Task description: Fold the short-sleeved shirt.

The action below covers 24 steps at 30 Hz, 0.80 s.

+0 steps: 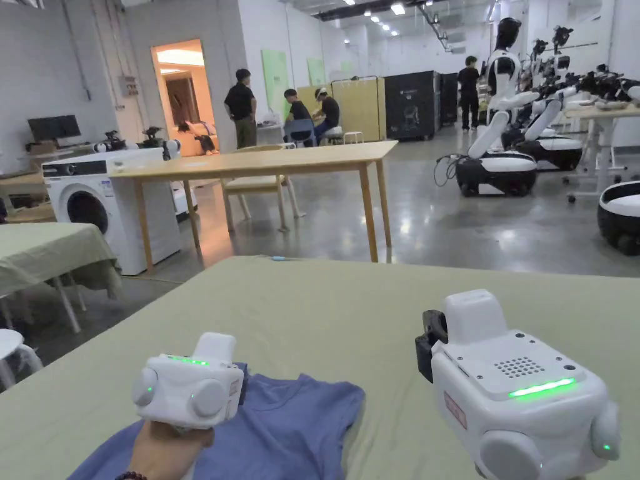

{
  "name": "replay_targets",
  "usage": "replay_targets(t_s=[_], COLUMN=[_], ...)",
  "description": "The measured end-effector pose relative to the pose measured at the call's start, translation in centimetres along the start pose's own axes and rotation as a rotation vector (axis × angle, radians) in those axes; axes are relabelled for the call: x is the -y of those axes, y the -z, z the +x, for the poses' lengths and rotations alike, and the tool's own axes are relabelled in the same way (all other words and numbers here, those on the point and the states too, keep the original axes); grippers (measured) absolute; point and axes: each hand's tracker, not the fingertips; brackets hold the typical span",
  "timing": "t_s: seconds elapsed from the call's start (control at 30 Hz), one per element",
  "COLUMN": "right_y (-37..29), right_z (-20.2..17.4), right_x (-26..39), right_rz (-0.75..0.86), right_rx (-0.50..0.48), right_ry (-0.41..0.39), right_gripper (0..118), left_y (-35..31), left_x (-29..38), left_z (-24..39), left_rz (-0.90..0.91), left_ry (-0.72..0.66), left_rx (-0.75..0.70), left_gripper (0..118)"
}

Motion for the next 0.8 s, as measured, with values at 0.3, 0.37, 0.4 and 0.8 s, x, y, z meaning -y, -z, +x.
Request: replay_targets(t_s=[0.3,0.37,0.4,0.8], right_y=[2.9,3.4,3.6,4.3], right_z=[0.6,0.7,0.6,0.8], right_x=[3.3,3.9,4.2,5.3], right_rz=[-0.059,-0.070,-0.075,-0.109], right_rx=[-0.045,-0.046,-0.047,-0.031], right_ry=[0.017,0.016,0.016,0.066], right_gripper=[1,1,1,1], left_y=[10.8,12.0,12.6,11.4], left_x=[1.8,2.7,3.3,4.3], left_z=[0.9,1.3,1.7,2.7], left_rz=[-0.234,-0.273,-0.293,-0.158], left_ry=[-0.058,-0.069,-0.055,-0.022], left_rx=[0.099,0.148,0.177,0.089], left_gripper=[101,103,104,0])
